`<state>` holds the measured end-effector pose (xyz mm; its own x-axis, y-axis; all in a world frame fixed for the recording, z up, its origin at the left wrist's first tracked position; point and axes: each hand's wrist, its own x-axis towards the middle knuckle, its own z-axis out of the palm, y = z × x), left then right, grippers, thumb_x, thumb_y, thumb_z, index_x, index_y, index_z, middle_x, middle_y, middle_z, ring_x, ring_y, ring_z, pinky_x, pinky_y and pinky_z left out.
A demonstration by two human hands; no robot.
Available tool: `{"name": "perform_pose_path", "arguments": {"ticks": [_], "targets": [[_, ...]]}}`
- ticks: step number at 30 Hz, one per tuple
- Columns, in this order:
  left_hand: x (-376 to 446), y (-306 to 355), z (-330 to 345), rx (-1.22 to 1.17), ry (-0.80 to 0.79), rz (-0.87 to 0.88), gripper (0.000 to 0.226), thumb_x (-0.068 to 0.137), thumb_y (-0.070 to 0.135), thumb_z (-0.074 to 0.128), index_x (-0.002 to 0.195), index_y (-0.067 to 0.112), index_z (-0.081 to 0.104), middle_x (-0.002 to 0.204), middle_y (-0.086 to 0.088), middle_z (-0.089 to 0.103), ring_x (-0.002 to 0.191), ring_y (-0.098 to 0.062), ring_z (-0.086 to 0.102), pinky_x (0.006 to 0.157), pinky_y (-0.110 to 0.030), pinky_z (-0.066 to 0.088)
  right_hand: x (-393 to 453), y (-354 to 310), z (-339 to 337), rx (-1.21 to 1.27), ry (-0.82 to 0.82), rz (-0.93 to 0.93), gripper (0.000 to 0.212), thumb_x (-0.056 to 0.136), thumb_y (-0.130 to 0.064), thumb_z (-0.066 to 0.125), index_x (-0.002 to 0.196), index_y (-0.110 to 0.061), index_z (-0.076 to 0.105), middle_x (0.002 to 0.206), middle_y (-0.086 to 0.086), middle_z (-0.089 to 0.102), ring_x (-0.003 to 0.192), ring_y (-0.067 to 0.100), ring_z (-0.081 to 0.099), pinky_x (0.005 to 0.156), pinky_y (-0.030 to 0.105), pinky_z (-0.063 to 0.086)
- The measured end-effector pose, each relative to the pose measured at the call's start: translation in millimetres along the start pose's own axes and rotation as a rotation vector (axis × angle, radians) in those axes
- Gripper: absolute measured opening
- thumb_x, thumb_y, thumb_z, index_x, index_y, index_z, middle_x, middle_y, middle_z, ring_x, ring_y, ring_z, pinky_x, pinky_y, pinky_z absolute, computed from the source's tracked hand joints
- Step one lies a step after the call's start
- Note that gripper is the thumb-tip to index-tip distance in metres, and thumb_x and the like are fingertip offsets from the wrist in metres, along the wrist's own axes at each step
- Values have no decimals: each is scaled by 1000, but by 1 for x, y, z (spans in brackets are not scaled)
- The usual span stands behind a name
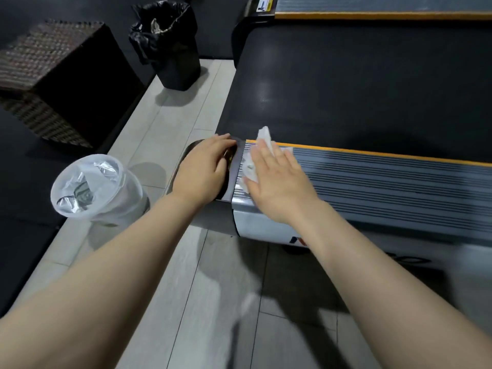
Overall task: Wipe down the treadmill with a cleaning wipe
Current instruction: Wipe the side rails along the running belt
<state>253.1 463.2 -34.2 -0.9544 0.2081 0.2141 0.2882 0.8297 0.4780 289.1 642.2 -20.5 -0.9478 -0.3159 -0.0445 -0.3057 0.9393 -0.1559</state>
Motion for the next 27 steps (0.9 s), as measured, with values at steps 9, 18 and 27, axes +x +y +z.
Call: {"name": "perform_pose_path", "arguments": {"ticks": [9, 18, 27], "targets": [[-1, -2, 0, 24, -35, 33, 46, 95, 9, 46, 132, 31, 62, 144, 11, 53, 138, -11, 42, 112, -27, 31, -125, 119, -21, 64, 43, 634, 67, 96, -54, 23, 143, -6, 30, 152, 16, 29, 137, 36, 30, 112, 56, 27], [-3, 0, -1, -77, -16, 21, 41, 93, 10, 46, 126, 23, 67, 139, 6, 58, 132, -13, 49, 107, -27, 37, 0, -44, 16, 7, 53, 21, 63, 102, -43, 30, 153, -9, 19, 164, 9, 5, 150, 25, 4, 121, 38, 4], [-3, 4, -1, -9, -15, 5, 45, 94, 7, 44, 130, 25, 64, 141, 9, 56, 134, -13, 46, 111, -29, 36, -136, 83, 23, -175, 246, 42, 63, 95, -29, 32, 152, -3, 26, 160, 15, 22, 148, 30, 22, 120, 46, 21]]}}
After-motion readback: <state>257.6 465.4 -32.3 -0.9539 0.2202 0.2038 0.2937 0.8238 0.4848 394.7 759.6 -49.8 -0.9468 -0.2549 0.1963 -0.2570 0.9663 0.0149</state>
